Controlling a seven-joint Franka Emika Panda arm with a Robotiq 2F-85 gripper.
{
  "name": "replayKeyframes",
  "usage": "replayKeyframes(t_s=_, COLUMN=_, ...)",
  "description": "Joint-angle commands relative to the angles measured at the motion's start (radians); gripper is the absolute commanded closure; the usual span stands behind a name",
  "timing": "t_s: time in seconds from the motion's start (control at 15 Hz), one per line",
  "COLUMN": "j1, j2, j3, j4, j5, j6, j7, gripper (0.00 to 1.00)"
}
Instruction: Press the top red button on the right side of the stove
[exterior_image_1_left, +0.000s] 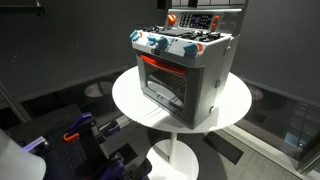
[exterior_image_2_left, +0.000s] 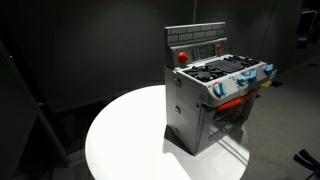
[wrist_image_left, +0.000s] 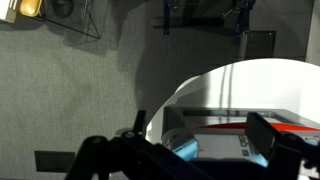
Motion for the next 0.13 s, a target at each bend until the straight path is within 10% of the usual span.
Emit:
replayKeyframes(t_s=0.0, j1=-0.001, j2=0.0, j3=0.001, j4=0.001, j5=0.0, j6=-0.002, j7=0.0, gripper=0.0)
replayKeyframes(t_s=0.07, j1=-0.001, j2=0.0, j3=0.001, j4=0.001, j5=0.0, j6=-0.001, j7=0.0, gripper=0.0)
